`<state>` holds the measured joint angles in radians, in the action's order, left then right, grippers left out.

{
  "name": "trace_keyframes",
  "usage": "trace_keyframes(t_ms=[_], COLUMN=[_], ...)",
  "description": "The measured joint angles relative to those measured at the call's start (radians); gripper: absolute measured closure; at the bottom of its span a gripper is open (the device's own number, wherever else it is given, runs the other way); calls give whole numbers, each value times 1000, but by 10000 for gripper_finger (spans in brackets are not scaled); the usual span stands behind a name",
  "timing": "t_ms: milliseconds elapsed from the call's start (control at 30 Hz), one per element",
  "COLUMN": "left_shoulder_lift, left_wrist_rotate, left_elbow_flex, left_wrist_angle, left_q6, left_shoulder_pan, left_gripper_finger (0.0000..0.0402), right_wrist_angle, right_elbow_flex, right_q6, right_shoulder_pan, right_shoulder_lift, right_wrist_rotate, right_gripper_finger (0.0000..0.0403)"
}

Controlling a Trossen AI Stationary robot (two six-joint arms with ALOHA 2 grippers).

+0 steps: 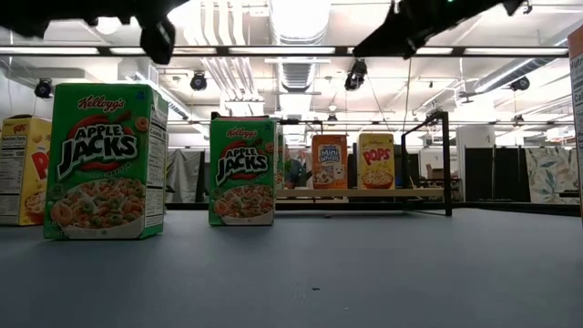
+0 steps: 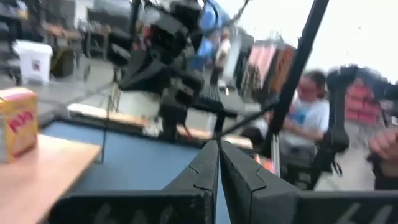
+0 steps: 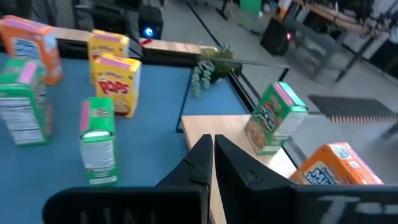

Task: Stack cereal on shelf
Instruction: Stack the right green cereal box on the shelf

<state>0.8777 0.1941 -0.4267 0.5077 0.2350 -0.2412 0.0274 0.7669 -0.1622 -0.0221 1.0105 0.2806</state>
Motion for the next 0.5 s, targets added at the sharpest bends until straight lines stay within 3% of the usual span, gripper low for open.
trace_keyframes(t_ms=[300,500], left_shoulder_lift=[132,232], left_wrist_rotate=[2,6], left_elbow_flex=[-326,-416], left_wrist_angle=[-697,-804], left_q6=[94,115], left_shoulder_pan=[-57,-56], left_gripper_finger=[401,383], right_wrist_angle=[121,136], right_elbow_flex=[-97,-102], right_q6=[-58,-85], right_shoulder_pan=[44,44], right_shoulder_lift=[-83,-84], right_wrist_rotate=[0,0], right_gripper_finger=[394,394])
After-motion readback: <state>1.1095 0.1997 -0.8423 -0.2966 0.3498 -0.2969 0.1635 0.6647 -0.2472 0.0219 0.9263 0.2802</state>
